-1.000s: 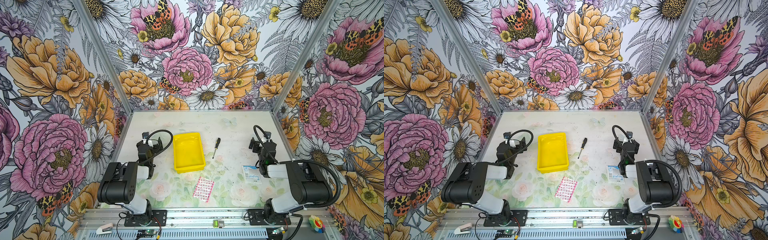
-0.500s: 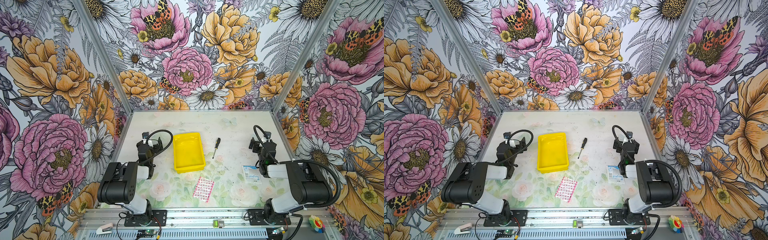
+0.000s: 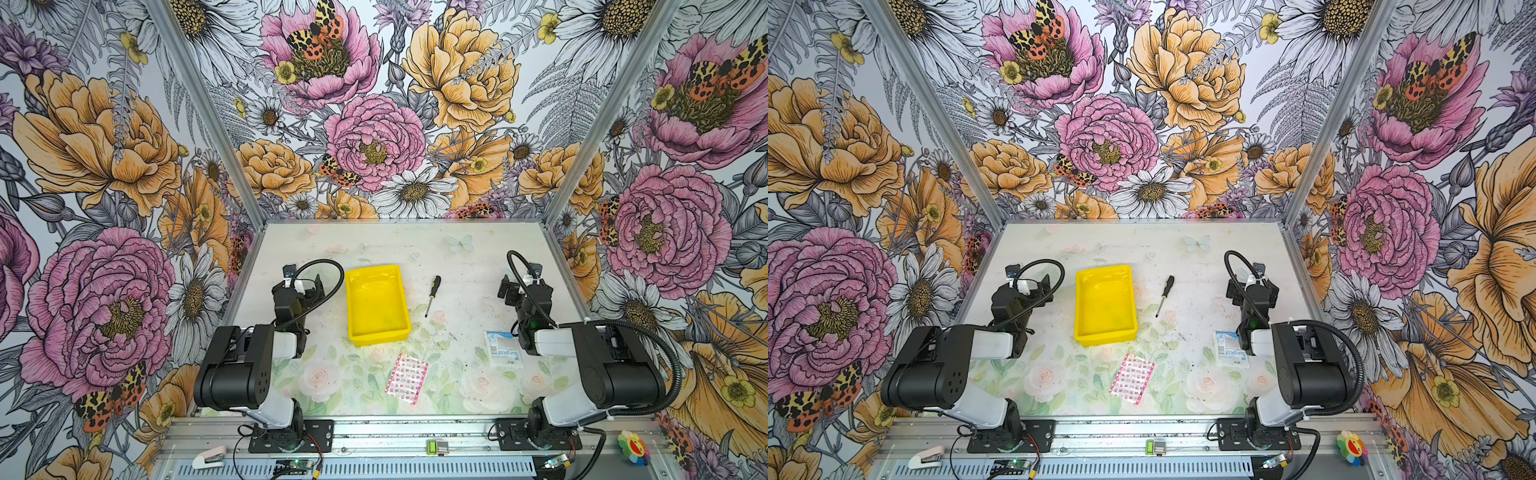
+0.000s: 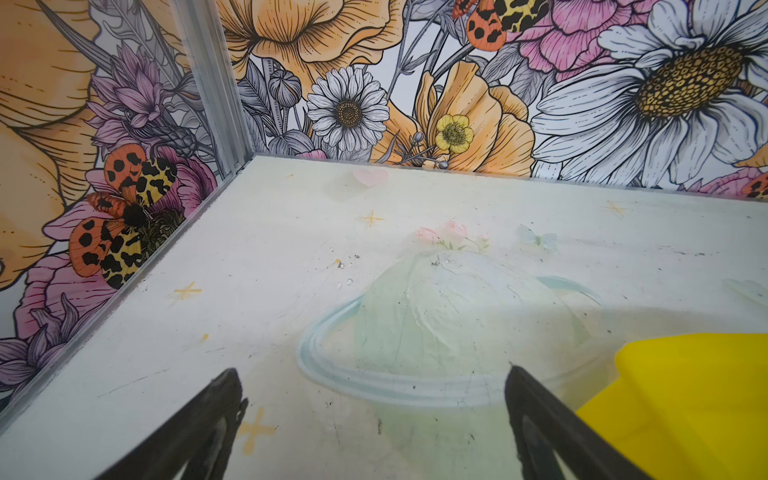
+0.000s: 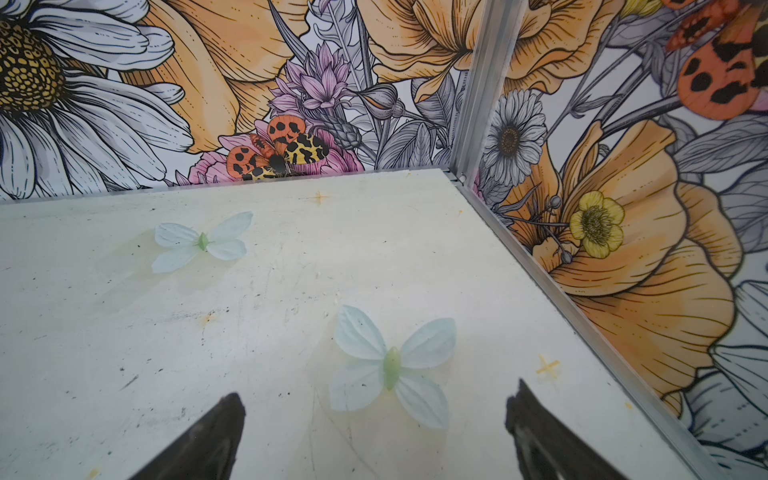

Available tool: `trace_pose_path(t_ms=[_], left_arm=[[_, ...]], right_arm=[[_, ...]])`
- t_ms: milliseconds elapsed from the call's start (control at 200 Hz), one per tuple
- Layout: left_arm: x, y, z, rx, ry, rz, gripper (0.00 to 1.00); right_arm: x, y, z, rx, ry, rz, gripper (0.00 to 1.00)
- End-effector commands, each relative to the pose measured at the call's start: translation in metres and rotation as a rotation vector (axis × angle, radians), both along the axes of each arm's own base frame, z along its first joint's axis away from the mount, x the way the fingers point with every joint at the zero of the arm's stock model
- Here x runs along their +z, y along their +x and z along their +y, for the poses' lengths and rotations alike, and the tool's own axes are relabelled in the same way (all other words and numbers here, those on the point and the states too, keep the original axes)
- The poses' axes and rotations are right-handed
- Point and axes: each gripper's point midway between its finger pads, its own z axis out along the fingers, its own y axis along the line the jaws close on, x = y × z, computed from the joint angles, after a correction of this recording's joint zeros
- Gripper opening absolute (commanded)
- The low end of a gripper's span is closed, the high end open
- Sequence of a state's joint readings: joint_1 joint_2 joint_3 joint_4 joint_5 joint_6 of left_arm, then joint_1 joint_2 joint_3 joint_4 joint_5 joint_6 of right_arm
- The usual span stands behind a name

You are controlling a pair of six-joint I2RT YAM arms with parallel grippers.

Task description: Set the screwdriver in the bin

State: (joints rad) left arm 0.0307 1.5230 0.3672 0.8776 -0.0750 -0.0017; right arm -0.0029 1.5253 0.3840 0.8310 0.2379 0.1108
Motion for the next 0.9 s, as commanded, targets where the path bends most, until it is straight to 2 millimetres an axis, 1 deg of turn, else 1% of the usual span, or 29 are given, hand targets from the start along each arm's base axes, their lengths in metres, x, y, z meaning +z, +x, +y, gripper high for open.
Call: trace_pose_path(t_ms=[0,140,300,320,490,566,716,781,891], left_arm=[[0.024,0.004,0.003,-0.007,-0.035,-0.038,0.99],[0.028,0.003,0.010,0.017,-0.066,-0.005,0.99],[0.033,-0.003,0.011,0.025,-0.068,0.025,0.99],[0.034,-0.004,0.012,0.030,-0.067,0.028,0.99],[0.041,-0.008,0.016,0.068,-0.099,0.090,0.98],[0.041,-0.011,0.022,0.138,-0.143,0.136,0.99],[0.047,-0.012,0.010,0.087,-0.188,0.176,0.99],[0.051,-0.014,0.007,0.081,-0.208,0.184,0.99],[0.056,-0.018,0.001,0.069,-0.238,0.198,0.99]], right_arm=[[0.020,0.003,0.000,-0.015,-0.012,-0.030,0.99],[0.033,-0.001,-0.001,-0.019,-0.019,-0.040,0.99],[0.050,-0.006,0.002,-0.017,-0.014,-0.033,0.99],[0.054,-0.006,0.001,-0.025,-0.006,-0.035,0.99],[0.063,-0.009,-0.004,-0.092,0.069,0.035,1.00],[0.070,-0.010,-0.008,-0.136,0.113,0.050,1.00],[0.074,-0.012,-0.012,-0.225,0.203,0.149,1.00],[0.075,-0.009,-0.006,-0.213,0.233,0.199,1.00],[0.074,0.001,0.012,-0.159,0.327,0.251,0.99]])
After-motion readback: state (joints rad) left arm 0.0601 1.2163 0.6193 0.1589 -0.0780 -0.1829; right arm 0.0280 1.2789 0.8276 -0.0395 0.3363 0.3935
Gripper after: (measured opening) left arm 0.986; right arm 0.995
